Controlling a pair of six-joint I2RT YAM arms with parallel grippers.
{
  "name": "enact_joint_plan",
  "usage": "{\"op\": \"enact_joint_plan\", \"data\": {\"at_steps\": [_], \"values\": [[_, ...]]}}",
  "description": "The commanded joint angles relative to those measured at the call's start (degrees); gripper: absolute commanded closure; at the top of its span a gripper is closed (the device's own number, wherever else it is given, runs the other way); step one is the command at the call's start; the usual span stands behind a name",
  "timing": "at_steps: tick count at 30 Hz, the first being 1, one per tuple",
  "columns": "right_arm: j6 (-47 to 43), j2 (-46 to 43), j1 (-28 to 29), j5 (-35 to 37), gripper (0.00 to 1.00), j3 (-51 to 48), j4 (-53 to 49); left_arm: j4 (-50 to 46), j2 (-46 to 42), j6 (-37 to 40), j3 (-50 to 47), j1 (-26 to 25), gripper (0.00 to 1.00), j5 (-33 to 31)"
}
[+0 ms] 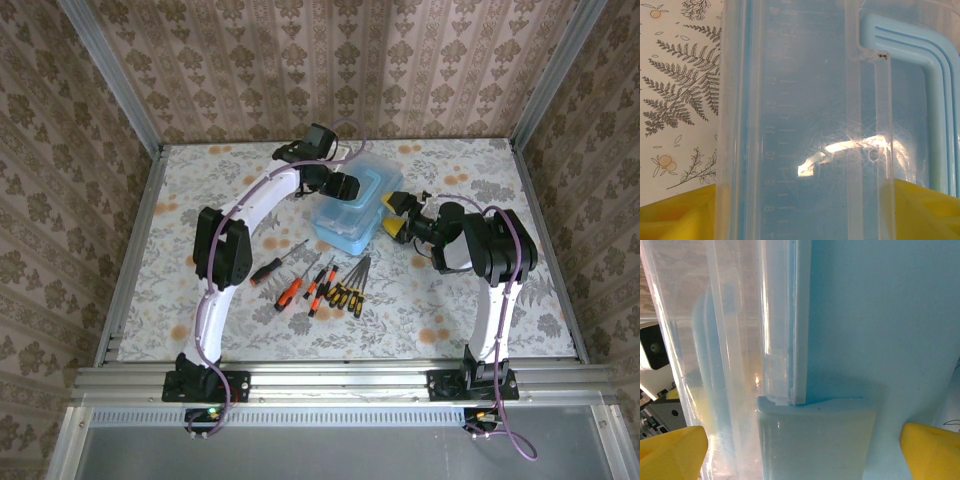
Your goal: Pack the tool kit
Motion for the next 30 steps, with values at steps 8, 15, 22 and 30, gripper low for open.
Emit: {"op": "enact_joint_plan", "data": {"at_steps": [8,15,22,30], "values": [[1.25,-5.88,1.45,-3.27,0.00,-0.55,1.02,-6.63,5.80,-1.46,-4.82,0.09,0.33,-1.12],[1.12,-4.84,1.78,-2.66,0.00,-0.22,1.28,-6.09,5.62,-1.73,-5.19,0.01,0.33,-1.24],[2.00,-8.25,1.70,-1.78,0.00,-0.05,1.56,-4.52,5.45,-1.84,-8.62,-0.17,0.34,-4.21],[4.30,-10.08,0.83,-1.25,0.00,1.55,1.87,-2.77,4.95,-1.71,-12.43,-0.17,0.35,-7.53]]}}
